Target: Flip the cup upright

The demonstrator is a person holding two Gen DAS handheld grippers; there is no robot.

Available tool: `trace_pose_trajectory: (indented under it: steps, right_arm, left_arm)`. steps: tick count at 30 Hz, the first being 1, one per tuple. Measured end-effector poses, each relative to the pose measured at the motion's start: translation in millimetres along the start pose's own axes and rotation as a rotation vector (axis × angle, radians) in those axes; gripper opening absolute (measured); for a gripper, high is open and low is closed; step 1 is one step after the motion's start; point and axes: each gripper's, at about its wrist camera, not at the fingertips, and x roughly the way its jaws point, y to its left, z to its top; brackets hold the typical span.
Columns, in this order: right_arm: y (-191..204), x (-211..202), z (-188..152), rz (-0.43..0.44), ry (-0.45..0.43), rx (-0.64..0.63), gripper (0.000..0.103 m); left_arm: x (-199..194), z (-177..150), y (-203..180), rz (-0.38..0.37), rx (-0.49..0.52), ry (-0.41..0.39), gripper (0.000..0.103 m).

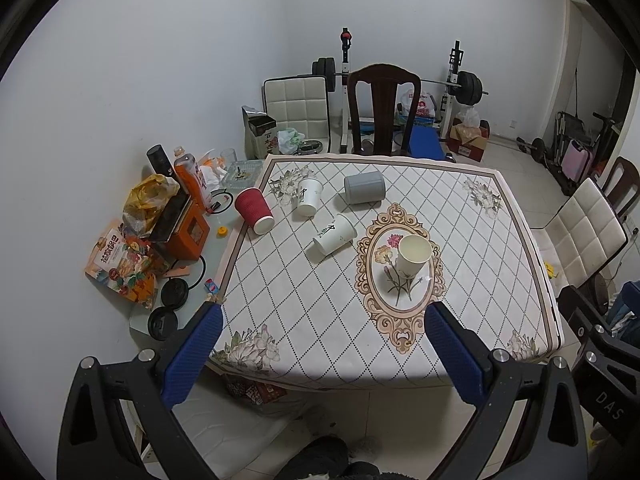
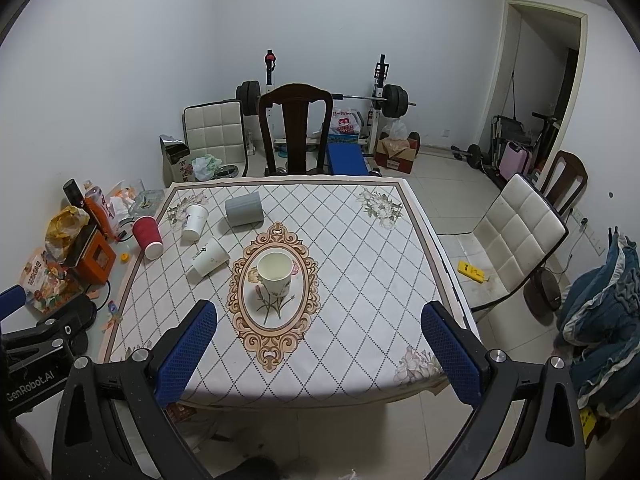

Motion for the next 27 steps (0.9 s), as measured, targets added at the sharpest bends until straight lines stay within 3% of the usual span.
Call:
trace_pose_trajectory:
  steps: [27]
  right_arm:
    - [7.1, -5.2, -3.1, 0.017, -0.001, -0.006, 0.103]
  left_arm:
    - [-2.1, 0.3, 2.4, 0.002, -0.005, -0.002, 0.103]
